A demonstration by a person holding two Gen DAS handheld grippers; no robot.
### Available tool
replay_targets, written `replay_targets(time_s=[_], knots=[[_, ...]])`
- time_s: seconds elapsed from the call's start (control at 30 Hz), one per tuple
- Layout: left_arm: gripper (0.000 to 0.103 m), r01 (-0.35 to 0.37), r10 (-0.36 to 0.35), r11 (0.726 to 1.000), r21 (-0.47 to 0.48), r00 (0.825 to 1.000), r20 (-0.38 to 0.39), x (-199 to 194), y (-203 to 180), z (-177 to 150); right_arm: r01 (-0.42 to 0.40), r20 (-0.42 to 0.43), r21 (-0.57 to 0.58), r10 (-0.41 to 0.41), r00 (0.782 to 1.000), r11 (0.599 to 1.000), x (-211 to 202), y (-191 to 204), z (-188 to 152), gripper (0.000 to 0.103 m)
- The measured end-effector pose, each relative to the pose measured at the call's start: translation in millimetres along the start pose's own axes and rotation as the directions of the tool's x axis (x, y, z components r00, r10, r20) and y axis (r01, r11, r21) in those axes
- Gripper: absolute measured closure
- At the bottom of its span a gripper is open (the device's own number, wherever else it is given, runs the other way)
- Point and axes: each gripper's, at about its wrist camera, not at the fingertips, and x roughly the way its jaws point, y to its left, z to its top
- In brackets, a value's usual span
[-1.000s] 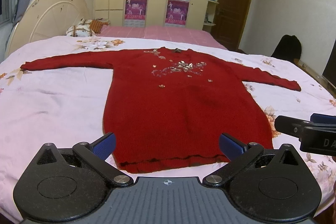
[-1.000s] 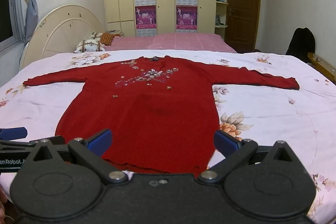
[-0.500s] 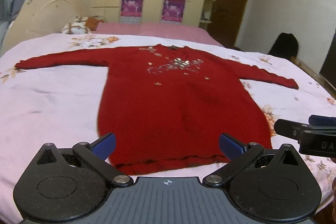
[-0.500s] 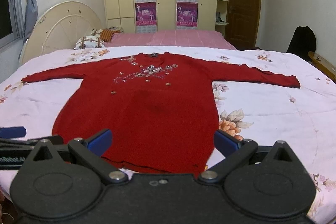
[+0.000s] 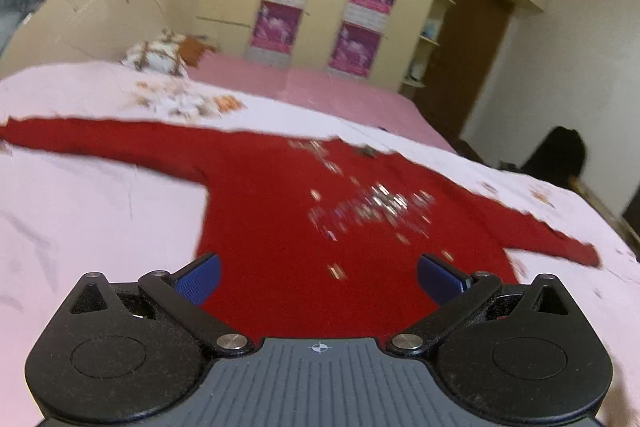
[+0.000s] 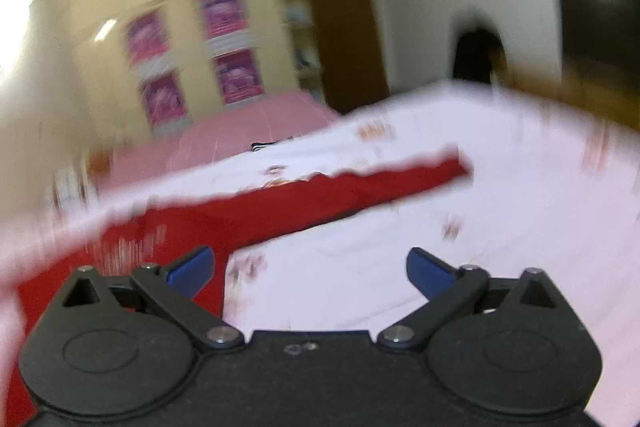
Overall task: Fold small clothes
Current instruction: 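Grasp the sweater sleeve nearest the right tool with the right tool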
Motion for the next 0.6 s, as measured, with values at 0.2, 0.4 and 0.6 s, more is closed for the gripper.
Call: replay_targets(time_s=[0.2, 0.4, 0.6], knots=[[0.0, 0.034, -0.034, 0.999, -0.041, 0.999, -0.022, 60, 4, 17, 0.084, -0.014, 0.351, -0.084, 0.996, 0.932, 114, -102, 57, 0.037], [0.0, -0.003, -0.002, 0.998, -0.061, 0.997, -0.082, 110, 4, 15, 0.138, -0.068, 0.529, -0.12, 0.99, 0.838, 202, -164, 61, 0.055], [0.0, -0.026, 0.015, 0.996, -0.084, 0.993, -0.12, 140, 9, 14, 0.086, -0.059, 0.573, -0.064, 0.996, 0.815, 228, -167, 40, 0.055]])
